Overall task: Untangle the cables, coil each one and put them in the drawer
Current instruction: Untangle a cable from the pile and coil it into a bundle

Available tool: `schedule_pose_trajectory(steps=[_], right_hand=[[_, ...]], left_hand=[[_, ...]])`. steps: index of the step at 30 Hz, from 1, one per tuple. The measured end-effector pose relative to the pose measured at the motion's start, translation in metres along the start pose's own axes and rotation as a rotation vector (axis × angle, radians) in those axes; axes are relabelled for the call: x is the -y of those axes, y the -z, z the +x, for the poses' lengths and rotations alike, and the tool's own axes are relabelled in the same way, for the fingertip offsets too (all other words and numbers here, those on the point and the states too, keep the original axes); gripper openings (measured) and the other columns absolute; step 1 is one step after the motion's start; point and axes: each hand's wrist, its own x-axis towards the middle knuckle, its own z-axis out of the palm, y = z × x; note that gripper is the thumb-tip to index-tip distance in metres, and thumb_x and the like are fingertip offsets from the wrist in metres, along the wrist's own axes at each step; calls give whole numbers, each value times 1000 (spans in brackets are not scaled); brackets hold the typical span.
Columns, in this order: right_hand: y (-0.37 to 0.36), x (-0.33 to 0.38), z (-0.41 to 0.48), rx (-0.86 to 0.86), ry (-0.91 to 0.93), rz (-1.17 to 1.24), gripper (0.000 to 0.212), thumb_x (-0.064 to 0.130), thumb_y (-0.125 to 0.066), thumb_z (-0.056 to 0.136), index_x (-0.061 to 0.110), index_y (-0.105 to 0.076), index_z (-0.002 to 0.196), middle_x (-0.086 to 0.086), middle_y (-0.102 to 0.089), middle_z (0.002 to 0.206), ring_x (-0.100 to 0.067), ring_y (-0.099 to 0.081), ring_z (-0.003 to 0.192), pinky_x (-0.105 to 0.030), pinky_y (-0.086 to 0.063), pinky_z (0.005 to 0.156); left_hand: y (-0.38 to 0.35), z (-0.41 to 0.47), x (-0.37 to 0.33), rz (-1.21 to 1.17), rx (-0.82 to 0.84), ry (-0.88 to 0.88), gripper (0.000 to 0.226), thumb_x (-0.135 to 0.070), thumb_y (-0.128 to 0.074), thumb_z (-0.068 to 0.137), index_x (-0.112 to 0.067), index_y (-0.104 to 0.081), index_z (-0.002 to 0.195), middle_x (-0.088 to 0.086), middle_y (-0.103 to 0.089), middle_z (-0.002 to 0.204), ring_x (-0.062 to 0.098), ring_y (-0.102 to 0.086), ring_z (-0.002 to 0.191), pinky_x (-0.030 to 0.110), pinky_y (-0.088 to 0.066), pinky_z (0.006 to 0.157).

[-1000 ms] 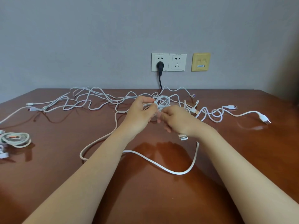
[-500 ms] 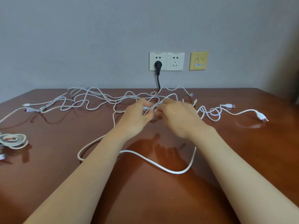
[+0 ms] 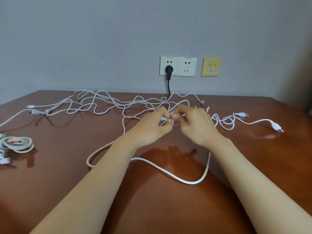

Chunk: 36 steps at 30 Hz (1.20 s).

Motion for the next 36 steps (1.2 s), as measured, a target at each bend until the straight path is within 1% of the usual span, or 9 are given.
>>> schedule_pose_trajectory(steps=[8, 10, 13, 17, 21, 26, 29, 32, 36], right_hand=[[2, -3, 1, -150, -162, 231, 32, 14, -64, 81, 34, -54, 57, 16, -55, 54, -16, -51, 65, -30, -44, 68], [1, -7, 3, -179, -187, 281, 26, 10, -66, 76, 23, -52, 59, 14, -57, 50, -17, -54, 58, -31, -46, 62], [-1, -11, 4, -159, -169, 336, 27, 6, -66, 76, 11, -43, 63, 5, -48, 46, -16, -42, 50, -28, -38, 55], [-2, -13, 4, -131, -154, 454, 30, 4, -64, 81, 17, -43, 65, 16, -49, 40, -4, -42, 40, -24, -34, 51], [-4, -15, 5, -179, -152, 458, 32, 9, -65, 81, 25, -43, 65, 13, -52, 44, -8, -40, 43, -38, -45, 56], [-3, -16, 6, -199, -138, 426, 32, 10, -67, 80, 25, -43, 65, 8, -53, 50, -18, -49, 53, -33, -43, 60], [3, -15, 7, -85, -268, 626, 28, 4, -65, 82, 18, -47, 67, 13, -49, 40, -2, -43, 38, -20, -34, 44], [15, -24, 7, 176, -464, 854, 11, 14, -70, 77, 13, -61, 72, 1, -54, 54, -11, -40, 44, -20, -28, 40], [10, -32, 4, 403, -711, 1299, 10, 19, -61, 72, 9, -63, 75, 1, -49, 49, -4, -34, 33, -11, -22, 29]], left_hand=[[0, -1, -2, -68, -5, -33, 23, -23, -56, 88, -36, -42, 75, 5, -64, 101, 17, -50, 76, 26, -36, 64], [-2, -2, -1, -79, 17, -43, 24, -22, -56, 87, -36, -42, 75, 4, -65, 112, 21, -56, 84, 27, -39, 70], [-7, -2, -1, -62, 47, -44, 25, -22, -57, 87, -38, -41, 76, 13, -65, 107, 27, -57, 85, 27, -37, 68], [-9, -1, -1, -87, 43, -22, 23, -25, -55, 89, -38, -42, 76, 14, -65, 102, 15, -48, 75, 24, -33, 62], [-7, 0, -2, -118, 79, -36, 14, -29, -53, 93, -35, -44, 83, -9, -60, 89, 1, -50, 72, 7, -34, 59], [-11, 0, -4, -108, 47, -53, 17, -31, -60, 89, -27, -44, 95, -7, -54, 97, -5, -46, 71, 7, -31, 57], [-10, -2, -4, -132, 28, -63, 15, -31, -59, 89, -31, -45, 85, -10, -55, 91, 0, -48, 69, 9, -34, 58], [-11, -2, -5, -226, 88, -64, 15, -30, -60, 89, -35, -48, 82, -6, -60, 97, 2, -51, 77, 20, -38, 71], [-12, 0, -7, -365, 137, -52, 10, -21, -60, 89, -26, -53, 84, -12, -59, 66, 0, -44, 51, 16, -38, 59]])
